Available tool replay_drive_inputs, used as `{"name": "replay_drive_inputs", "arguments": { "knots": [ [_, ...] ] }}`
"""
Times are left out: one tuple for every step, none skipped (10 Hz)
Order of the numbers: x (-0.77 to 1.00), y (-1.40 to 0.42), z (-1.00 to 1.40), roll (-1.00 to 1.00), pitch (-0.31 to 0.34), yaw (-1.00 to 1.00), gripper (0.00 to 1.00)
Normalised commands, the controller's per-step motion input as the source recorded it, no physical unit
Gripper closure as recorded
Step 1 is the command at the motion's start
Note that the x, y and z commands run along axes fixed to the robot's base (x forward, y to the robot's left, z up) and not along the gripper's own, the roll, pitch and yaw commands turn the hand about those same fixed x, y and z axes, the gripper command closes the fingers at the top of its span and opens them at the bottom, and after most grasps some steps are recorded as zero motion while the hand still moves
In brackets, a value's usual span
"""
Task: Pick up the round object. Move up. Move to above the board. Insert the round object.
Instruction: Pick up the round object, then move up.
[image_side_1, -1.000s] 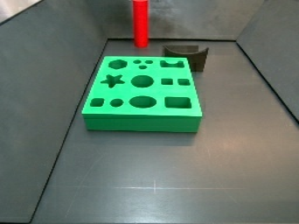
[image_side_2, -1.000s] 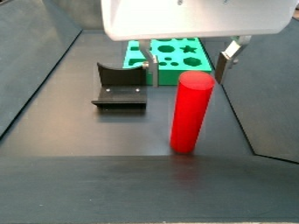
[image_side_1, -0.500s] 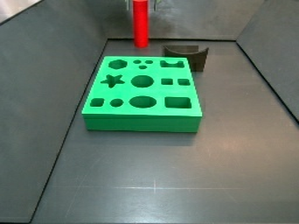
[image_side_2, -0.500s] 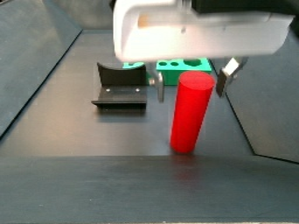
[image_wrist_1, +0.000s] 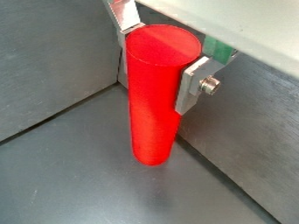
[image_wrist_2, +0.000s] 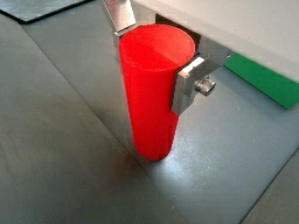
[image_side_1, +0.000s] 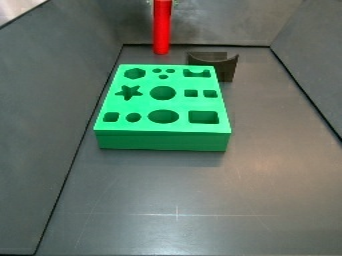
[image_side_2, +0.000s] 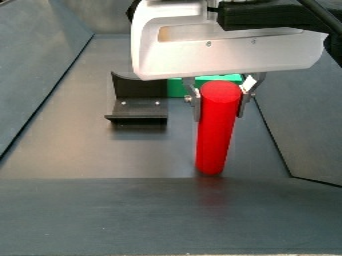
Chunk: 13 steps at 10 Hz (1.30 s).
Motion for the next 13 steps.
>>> {"name": "replay_drive_inputs", "arguments": {
  "knots": [
    [0.00, 0.00, 0.00, 0.00, 0.000, 0.00, 1.00],
    [0.00, 0.00, 0.00, 0.00, 0.000, 0.00, 1.00],
    [0.00, 0.00, 0.00, 0.00, 0.000, 0.00, 1.00],
    [0.00, 0.00, 0.00, 0.00, 0.000, 0.00, 1.00],
    [0.00, 0.00, 0.00, 0.00, 0.000, 0.00, 1.00],
    [0.00, 0.00, 0.00, 0.00, 0.000, 0.00, 1.00],
    [0.00, 0.00, 0.00, 0.00, 0.000, 0.00, 1.00],
    [0.00, 0.00, 0.00, 0.00, 0.000, 0.00, 1.00],
    [0.00, 0.00, 0.00, 0.00, 0.000, 0.00, 1.00],
    [0.00, 0.00, 0.83, 0.00, 0.000, 0.00, 1.00],
    [-0.08, -0.01, 0.82, -0.01, 0.022, 0.02, 1.00],
    [-0.09, -0.01, 0.75, -0.01, 0.034, 0.02, 1.00],
    [-0.06, 0.00, 0.56, 0.01, 0.043, 0.01, 1.00]
  ]
}}
